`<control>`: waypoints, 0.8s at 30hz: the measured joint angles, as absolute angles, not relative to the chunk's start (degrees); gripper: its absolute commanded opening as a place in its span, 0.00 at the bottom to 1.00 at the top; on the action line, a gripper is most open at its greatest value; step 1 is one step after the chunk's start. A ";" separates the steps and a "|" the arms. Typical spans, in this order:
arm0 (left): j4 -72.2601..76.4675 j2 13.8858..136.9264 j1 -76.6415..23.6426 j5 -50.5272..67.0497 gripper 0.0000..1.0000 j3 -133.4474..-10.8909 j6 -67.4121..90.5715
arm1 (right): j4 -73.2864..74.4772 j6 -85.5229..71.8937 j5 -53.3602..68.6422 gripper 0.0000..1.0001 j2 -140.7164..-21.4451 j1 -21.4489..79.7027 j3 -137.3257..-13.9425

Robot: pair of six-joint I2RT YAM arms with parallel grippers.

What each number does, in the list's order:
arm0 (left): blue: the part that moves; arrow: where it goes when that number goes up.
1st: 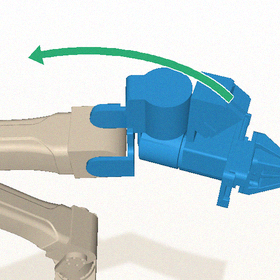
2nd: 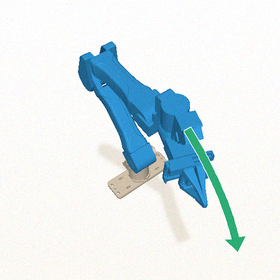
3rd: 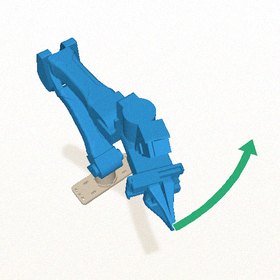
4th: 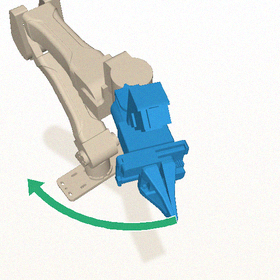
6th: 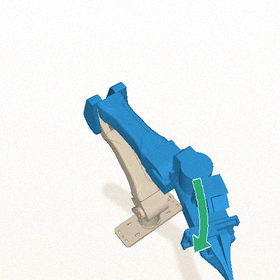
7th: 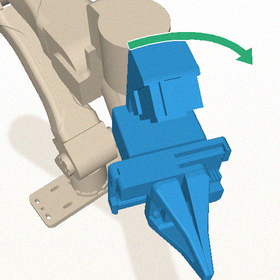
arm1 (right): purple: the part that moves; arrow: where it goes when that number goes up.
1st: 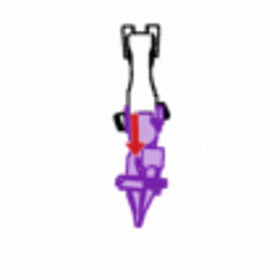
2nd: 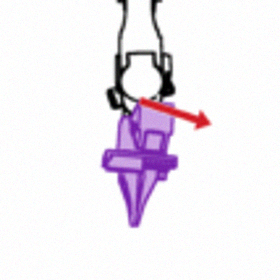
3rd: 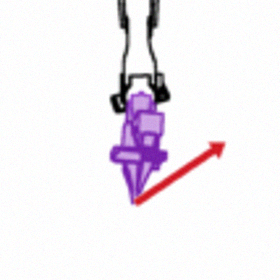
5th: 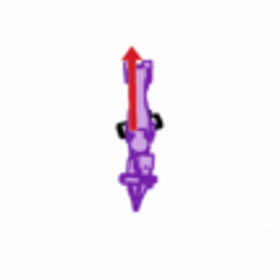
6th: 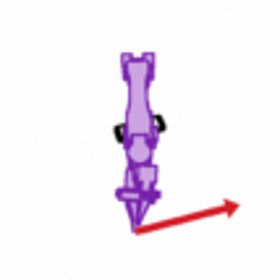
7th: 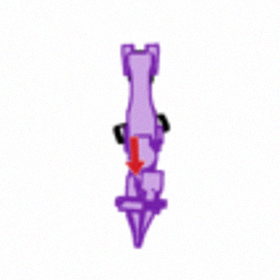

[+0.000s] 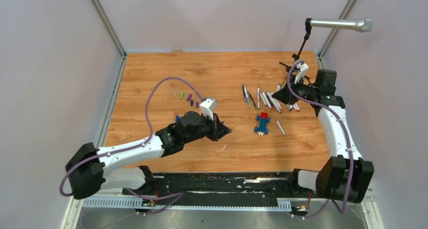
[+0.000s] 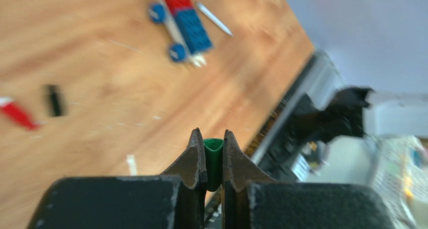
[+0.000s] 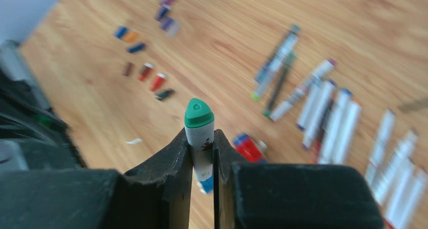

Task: Open the pen caps
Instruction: Open the pen cap from the pen, then place the pen at the center of the board.

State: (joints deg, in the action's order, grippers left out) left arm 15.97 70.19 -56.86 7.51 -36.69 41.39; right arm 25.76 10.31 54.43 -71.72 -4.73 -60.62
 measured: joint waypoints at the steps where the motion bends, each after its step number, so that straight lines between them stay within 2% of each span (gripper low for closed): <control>1: 13.26 68.25 -56.86 4.38 0.00 -37.28 39.92 | 27.66 12.86 52.86 0.00 -71.35 -6.37 -59.86; 4: 6.61 61.91 -56.77 -5.50 0.00 -37.26 35.53 | 32.75 20.16 46.37 0.02 -71.40 -10.61 -57.41; 8: 4.49 56.29 -56.05 -12.25 0.00 -34.33 32.91 | 38.35 26.98 37.60 0.04 -73.60 -11.81 -56.07; 14: 4.86 53.91 -52.71 -11.49 0.00 -27.88 33.12 | 40.77 31.81 28.60 0.07 -81.36 -11.81 -55.55; 24: 5.17 56.45 -52.07 -9.69 0.00 -27.46 33.15 | 41.52 33.95 22.83 0.14 -91.70 -11.81 -55.57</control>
State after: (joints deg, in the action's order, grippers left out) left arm 5.17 56.45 -52.07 -9.69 -27.46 33.15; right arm 41.52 33.95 22.83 -91.70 -11.81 -55.57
